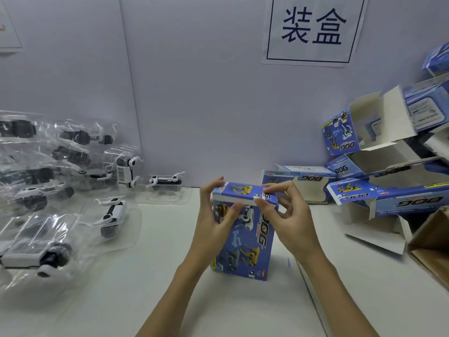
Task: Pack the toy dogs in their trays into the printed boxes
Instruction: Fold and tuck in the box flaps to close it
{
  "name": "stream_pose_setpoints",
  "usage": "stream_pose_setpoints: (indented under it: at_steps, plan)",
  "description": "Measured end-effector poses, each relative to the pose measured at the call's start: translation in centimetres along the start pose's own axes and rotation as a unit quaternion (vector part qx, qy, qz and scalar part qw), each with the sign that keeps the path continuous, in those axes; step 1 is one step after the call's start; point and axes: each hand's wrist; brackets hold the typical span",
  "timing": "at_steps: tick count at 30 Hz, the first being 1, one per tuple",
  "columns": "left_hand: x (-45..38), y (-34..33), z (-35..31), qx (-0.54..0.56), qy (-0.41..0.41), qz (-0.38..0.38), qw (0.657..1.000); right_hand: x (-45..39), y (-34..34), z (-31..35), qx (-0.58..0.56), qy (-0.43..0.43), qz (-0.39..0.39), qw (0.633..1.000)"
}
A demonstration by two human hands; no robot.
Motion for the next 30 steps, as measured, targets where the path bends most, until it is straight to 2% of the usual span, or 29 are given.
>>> stream_pose_setpoints:
  at_steps: [2,4,6,8,12,15,19,30]
  plan:
    - [0.7,-0.5,0.5,-0.124,-0.038,-0.053,0.99,0.1,-0.7,-0.1,0.003,-0.005,-0.091,0.996]
    - [1.1,-0.6,0.7,-0.285,-0.084,-0.051,0.954,0.3,-1.6,-0.5,-0.029,-0.042,-0.17,0.984]
    - [1.1,-0.7,0.3,-0.392,-0.11,-0.021,0.913,0.4,-2.2,-0.7,-0.088,-0.091,-0.157,0.979]
    - [0.9,-0.9,-0.3,-0.401,-0.113,-0.022,0.909,0.5,-2.6,-0.6,-0.097,-0.107,-0.084,0.986]
    - [0.2,0.1,-1.1,-0.348,-0.134,0.028,0.928,-0.2,-1.1,-0.4,-0.017,-0.052,0.045,0.997]
    - [-0.3,1.6,-0.9,-0.415,-0.167,0.087,0.89,-0.4,-0.2,-0.7,0.003,-0.058,0.106,0.993]
    - [-0.2,1.7,-0.1,-0.453,-0.191,0.147,0.858,0.2,-1.0,-1.1,-0.033,-0.071,0.068,0.995]
    - [0.5,0.9,0.1,-0.484,-0.188,0.122,0.846,0.5,-2.3,-1.5,-0.042,-0.06,0.028,0.997]
Point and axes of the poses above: each hand's wrist, its own x-axis away from the middle knuckle, its own y-axis out of the back of the hand, z = x × y, and after that the axes turned 8 degrees about x, right-handed
